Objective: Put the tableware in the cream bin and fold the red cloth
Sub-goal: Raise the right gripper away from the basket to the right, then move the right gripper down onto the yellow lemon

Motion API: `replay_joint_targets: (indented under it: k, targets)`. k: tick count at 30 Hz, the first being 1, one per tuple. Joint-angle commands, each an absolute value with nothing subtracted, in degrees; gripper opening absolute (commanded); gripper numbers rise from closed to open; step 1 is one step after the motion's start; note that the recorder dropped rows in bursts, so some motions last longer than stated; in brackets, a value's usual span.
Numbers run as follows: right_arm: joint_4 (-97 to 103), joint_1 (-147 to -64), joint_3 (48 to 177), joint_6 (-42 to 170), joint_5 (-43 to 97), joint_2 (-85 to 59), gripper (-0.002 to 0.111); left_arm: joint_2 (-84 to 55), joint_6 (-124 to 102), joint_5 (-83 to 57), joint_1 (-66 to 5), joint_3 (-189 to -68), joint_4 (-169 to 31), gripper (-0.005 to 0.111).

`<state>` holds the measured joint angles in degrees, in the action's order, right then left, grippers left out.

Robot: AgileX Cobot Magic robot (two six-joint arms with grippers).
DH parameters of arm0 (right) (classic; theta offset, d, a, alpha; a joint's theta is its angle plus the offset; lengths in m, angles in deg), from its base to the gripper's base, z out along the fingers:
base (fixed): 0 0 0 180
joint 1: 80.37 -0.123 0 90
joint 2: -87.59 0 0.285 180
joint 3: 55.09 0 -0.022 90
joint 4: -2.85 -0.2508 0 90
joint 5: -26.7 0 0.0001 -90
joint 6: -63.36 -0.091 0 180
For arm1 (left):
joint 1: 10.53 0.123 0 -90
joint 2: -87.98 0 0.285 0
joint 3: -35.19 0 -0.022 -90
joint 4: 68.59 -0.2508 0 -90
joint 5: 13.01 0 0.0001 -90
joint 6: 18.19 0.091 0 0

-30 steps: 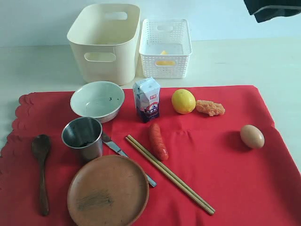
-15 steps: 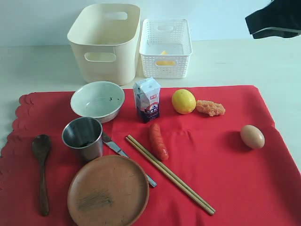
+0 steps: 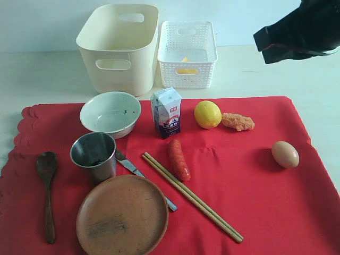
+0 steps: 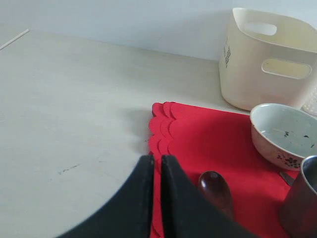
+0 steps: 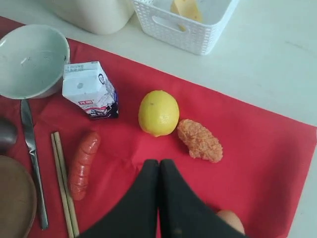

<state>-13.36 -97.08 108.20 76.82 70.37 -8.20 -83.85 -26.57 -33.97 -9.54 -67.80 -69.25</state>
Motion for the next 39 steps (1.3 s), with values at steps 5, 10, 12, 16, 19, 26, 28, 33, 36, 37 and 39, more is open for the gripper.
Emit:
replay_joint_targets:
  k: [5,10,12,16,19,26,28,33,36,37,39]
  targets:
    - [-14.5,-97.0,108.0,78.9,70.6,-5.4,0.006,-84.2,-26.7,-33.7,-9.5,-67.6,-69.5,0.008]
    - [-14.8,-97.0,108.0,79.0,70.6,-4.5,0.023,-84.2,-26.7,-33.7,-9.5,-67.6,-69.5,0.008]
    - [-15.2,-97.0,108.0,80.1,70.6,-4.3,0.030,-84.2,-26.7,-33.7,-9.5,-67.6,-69.5,0.008]
    - [-15.2,-97.0,108.0,80.2,70.7,-3.8,0.040,-84.2,-26.7,-33.7,-9.5,-67.6,-69.5,0.008]
    - [-15.2,-97.0,108.0,80.3,70.7,-3.4,0.044,-84.2,-26.7,-33.7,-9.5,-67.6,-69.5,0.008]
    - [-18.9,-97.0,108.0,85.2,69.5,-1.1,0.049,-84.2,-26.7,-33.7,-9.5,-67.6,-69.5,0.008]
    - [-21.8,-97.0,108.0,89.0,68.6,0.4,0.051,-84.2,-26.7,-33.7,-9.5,-67.6,-69.5,0.008]
    - [-28.7,-97.0,108.1,97.7,68.0,4.1,0.051,-84.2,-26.7,-33.7,-9.5,-67.6,-69.5,0.008]
    - [-30.7,-97.0,108.1,100.9,67.3,6.6,0.051,-84.2,-26.7,-33.7,-9.5,-67.6,-69.5,0.008]
    - [-30.8,-97.0,108.1,101.5,67.0,7.7,0.051,-84.2,-26.7,-33.7,-9.5,-67.6,-69.5,0.008]
    - [-31.1,-97.0,108.1,102.7,66.1,9.2,0.051,-84.2,-26.7,-33.7,-9.5,-67.6,-69.5,0.008]
